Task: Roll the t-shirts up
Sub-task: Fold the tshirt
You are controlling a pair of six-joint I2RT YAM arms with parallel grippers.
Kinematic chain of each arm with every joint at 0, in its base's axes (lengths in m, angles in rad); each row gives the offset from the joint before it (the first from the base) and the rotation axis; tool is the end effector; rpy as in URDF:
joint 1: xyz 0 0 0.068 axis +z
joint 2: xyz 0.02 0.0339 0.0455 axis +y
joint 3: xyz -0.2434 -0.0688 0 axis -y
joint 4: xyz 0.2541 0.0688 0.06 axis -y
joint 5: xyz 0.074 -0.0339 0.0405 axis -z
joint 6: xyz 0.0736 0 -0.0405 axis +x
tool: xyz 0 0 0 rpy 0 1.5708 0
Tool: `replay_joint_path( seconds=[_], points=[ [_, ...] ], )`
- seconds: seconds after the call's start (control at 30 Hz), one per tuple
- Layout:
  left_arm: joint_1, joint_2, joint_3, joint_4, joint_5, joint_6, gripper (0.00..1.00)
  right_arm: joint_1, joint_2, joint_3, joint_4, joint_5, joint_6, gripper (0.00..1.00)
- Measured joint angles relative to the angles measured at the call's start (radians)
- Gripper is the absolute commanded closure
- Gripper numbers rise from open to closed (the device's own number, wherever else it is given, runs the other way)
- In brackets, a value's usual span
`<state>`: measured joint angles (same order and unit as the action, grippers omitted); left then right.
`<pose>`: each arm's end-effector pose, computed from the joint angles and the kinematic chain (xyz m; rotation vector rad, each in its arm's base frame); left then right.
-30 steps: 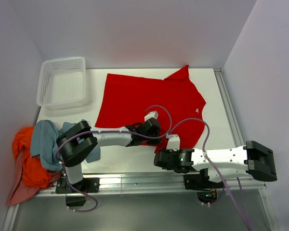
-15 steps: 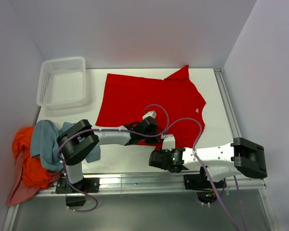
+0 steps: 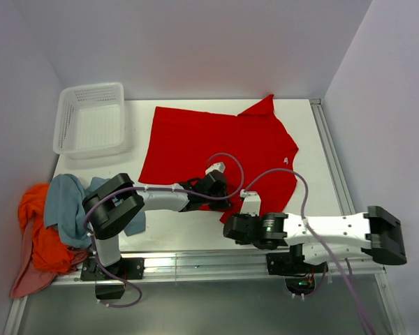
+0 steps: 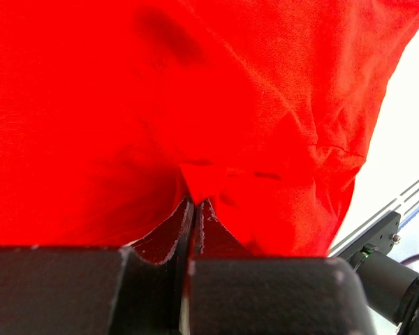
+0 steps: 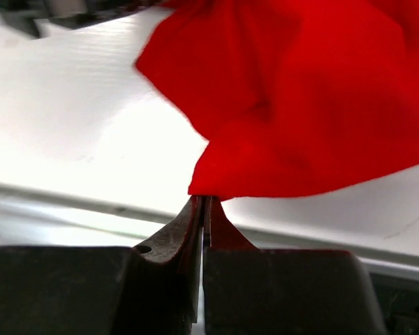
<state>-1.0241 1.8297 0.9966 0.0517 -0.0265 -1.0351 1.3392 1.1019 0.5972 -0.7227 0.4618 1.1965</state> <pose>0.2109 -0.3427 0.0972 -0.0283 2.5683 -0.8995 0.0798 0.1954 0.1286 -0.0794 2.5926 0.2472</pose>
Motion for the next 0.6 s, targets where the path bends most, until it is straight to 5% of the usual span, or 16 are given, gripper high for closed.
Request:
replay_joint_path(
  seconds=[0.33, 0.43, 0.53, 0.6],
  points=[
    [0.0, -0.003, -0.008, 0.008, 0.0, -0.001, 0.92, -0.006, -0.294, -0.001, -0.11, -0.094, 0.043, 1.0],
    [0.0, -0.034, -0.047, 0.01, -0.007, 0.003, 0.78, -0.044, -0.362, -0.001, -0.123, -0.105, 0.048, 1.0],
    [0.0, -0.111, -0.107, -0.003, -0.027, 0.011, 0.47, -0.119, -0.394, -0.007, -0.116, -0.134, 0.033, 1.0],
    [0.001, -0.187, -0.143, -0.025, -0.045, 0.013, 0.39, -0.19, -0.407, -0.03, -0.092, -0.163, 0.01, 1.0]
  ],
)
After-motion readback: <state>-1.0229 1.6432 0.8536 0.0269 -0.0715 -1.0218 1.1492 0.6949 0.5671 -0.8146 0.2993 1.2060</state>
